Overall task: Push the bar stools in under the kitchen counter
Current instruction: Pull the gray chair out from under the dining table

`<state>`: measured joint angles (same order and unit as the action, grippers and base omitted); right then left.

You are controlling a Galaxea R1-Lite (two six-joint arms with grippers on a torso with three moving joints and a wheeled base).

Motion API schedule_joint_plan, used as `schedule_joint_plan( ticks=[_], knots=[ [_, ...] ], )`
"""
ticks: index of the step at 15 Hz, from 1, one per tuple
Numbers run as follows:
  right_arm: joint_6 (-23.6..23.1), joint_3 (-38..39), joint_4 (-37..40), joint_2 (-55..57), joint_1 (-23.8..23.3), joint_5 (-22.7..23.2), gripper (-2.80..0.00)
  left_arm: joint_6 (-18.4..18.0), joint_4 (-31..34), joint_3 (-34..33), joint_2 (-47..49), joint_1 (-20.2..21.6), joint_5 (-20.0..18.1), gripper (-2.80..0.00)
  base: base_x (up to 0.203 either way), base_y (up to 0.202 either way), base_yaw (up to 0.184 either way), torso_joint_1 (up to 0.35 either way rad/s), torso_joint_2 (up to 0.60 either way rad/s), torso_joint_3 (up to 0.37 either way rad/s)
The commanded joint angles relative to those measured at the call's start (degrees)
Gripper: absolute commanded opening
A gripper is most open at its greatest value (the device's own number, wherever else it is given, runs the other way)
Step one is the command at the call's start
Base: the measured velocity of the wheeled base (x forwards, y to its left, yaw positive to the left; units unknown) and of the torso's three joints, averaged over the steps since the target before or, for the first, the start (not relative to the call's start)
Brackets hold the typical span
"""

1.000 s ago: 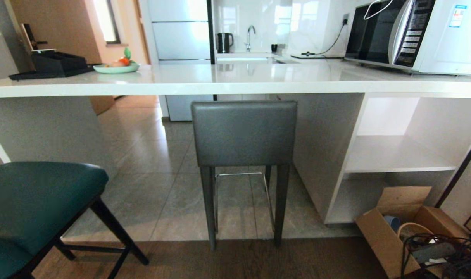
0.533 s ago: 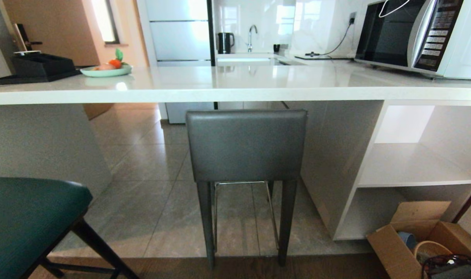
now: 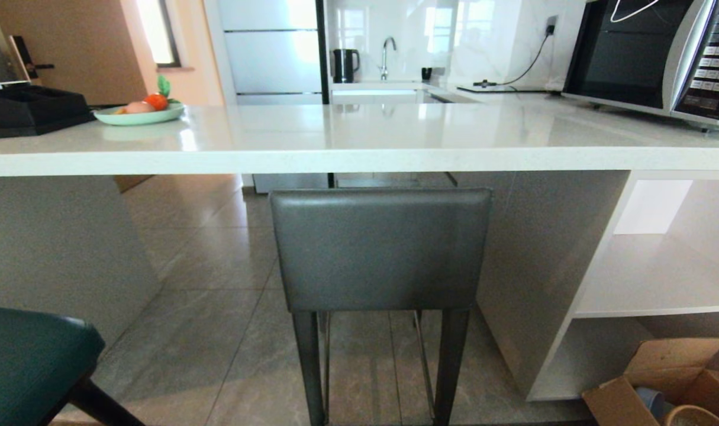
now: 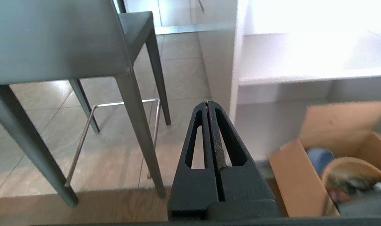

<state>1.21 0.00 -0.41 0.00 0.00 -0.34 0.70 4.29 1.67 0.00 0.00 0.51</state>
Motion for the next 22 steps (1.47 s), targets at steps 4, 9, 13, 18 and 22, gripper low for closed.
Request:
schedule_joint_plan(
  ticks=[4,9,13,18,22],
  knots=[
    [0.02,0.26,-0.02,0.05,-0.02,-0.01,-2.80,0.00,0.02,0.00,0.09,0.00,0.02,-2.80,0.193,0.000,0.001,0.004,0.00,0.000],
    [0.02,0.26,-0.02,0.09,-0.07,-0.01,-2.80,0.00,0.02,0.00,0.09,0.00,0.02,-2.80,0.192,0.000,0.001,0.003,0.00,-0.001],
    [0.02,0.26,-0.02,0.09,0.00,-0.01,-2.80,0.00,0.02,0.00,0.09,0.00,0.02,-2.80,0.050,0.000,0.000,0.004,0.00,0.000],
    [0.02,0.26,-0.02,0.01,0.00,-0.01,-2.80,-0.09,0.02,0.00,0.09,0.00,0.02,-2.80,0.000,0.000,0.000,0.000,0.00,0.000],
    [-0.15,0.26,-0.02,0.00,-0.09,0.08,-2.80,-0.26,0.10,0.09,0.09,0.09,0.02,-2.80,0.000,0.000,0.000,0.000,0.00,0.000]
  ],
)
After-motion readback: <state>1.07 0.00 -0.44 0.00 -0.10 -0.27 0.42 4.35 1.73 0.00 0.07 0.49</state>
